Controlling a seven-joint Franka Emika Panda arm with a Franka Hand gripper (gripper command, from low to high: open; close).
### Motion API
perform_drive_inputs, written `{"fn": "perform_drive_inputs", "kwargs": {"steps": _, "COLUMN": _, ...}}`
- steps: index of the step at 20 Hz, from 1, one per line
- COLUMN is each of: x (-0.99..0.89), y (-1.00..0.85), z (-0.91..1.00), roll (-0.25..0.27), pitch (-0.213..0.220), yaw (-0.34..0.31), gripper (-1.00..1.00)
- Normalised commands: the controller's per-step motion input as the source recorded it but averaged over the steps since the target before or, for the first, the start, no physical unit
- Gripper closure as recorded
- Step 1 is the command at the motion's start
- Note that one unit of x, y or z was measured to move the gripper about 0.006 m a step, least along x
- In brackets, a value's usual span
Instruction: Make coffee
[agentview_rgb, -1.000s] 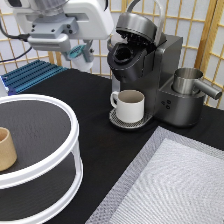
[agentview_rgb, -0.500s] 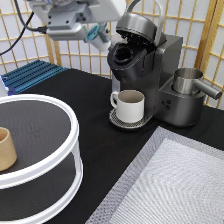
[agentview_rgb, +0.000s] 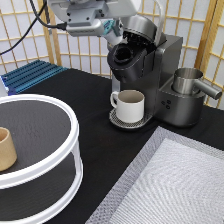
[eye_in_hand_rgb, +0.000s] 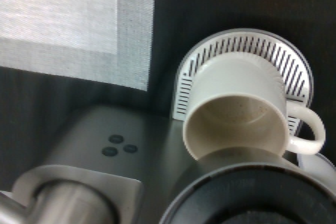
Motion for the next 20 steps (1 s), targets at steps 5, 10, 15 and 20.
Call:
{"fn": "perform_drive_inputs", "kwargs": {"steps": 5, "x": 0.14, "y": 0.44, "z": -0.04, "roll": -0.056, "pitch": 0.034, "yaw": 0.001, "gripper": 1.0}}
{"fn": "perform_drive_inputs", "kwargs": {"steps": 10, "x": 0.03, "y": 0.18, "z": -0.25, "roll": -0.038, "pitch": 0.015, "yaw": -0.023, "gripper": 1.0}}
{"fn": "perform_drive_inputs", "kwargs": {"steps": 15, "x": 0.0, "y": 0.15, "z": -0.2, "roll": -0.042, "pitch": 0.009, "yaw": -0.044, "gripper": 1.0}}
{"fn": "perform_drive_inputs", "kwargs": {"steps": 20, "x": 0.06, "y": 0.19, "z": -0.02, "roll": -0.044, "pitch": 0.025, "yaw": -0.051, "gripper": 1.0}}
